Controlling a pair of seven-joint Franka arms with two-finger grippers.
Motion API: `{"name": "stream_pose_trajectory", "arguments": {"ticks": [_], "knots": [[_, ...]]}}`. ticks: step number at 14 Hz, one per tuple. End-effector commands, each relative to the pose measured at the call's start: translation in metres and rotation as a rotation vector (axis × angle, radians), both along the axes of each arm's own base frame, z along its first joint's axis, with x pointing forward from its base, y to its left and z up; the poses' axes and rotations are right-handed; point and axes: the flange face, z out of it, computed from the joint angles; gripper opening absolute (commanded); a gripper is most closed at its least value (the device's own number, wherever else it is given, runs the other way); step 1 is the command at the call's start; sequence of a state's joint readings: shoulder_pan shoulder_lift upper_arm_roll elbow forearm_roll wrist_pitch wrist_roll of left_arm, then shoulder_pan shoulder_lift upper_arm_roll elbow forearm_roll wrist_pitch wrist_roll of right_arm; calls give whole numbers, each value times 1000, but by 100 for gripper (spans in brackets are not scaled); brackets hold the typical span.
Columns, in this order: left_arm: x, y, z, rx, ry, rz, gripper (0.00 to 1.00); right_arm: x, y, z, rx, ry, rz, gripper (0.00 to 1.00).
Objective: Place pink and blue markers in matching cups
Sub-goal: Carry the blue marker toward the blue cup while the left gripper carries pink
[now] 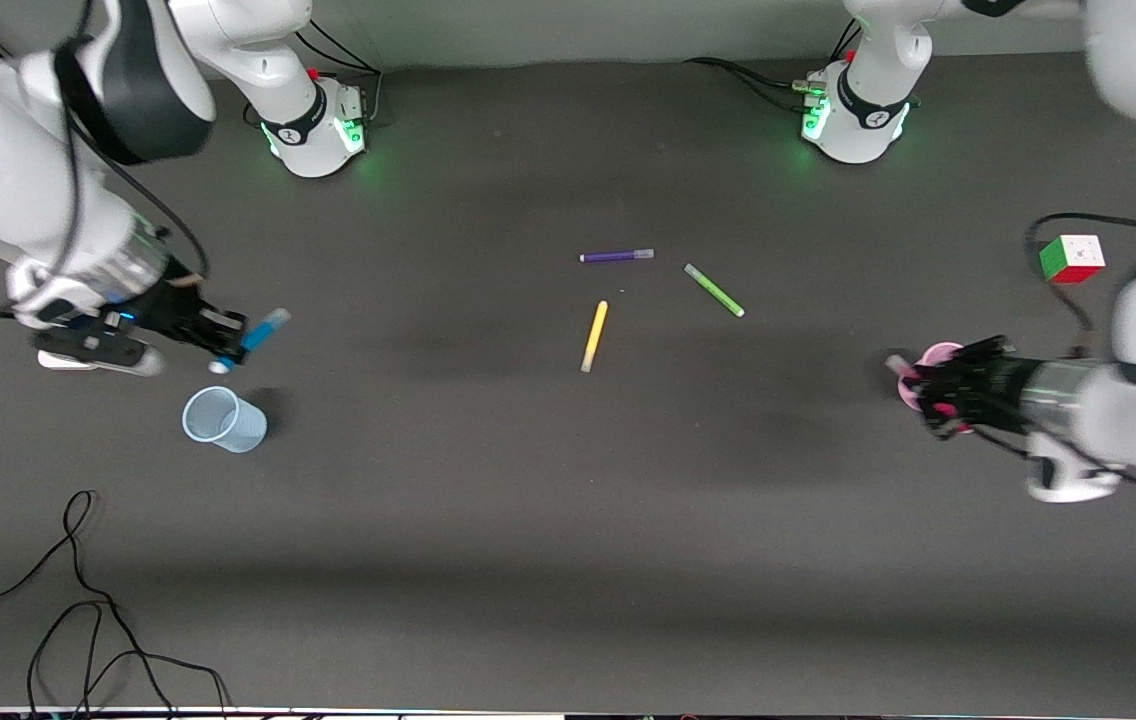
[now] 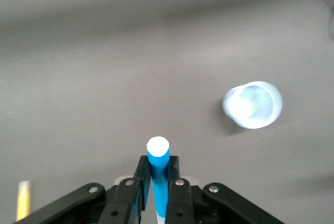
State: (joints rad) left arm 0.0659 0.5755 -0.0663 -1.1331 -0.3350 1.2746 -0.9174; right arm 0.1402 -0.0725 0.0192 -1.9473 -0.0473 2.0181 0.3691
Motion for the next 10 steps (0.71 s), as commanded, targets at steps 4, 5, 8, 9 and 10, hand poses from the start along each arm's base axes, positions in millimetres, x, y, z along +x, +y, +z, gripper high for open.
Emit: {"name": "stream_pose_trajectory", "arguments": {"ticks": [4,5,8,9,10], "knots": [[-6,85,11,-252,13,105,0,-2,-27,23,-149,-80,107,0],[-5,90,6,-265,14,104,0,3,-36,18,-156,-85,112,0],[-11,100,-19,-307,55,110,0,14,-73,8,-175,-98,143,0],[-20,117,-36,-356,96,155,0,14,-75,1,-174,-92,141,0],[-31,131,-47,-393,128,171,0,14,-75,-6,-172,-103,145,0]]}}
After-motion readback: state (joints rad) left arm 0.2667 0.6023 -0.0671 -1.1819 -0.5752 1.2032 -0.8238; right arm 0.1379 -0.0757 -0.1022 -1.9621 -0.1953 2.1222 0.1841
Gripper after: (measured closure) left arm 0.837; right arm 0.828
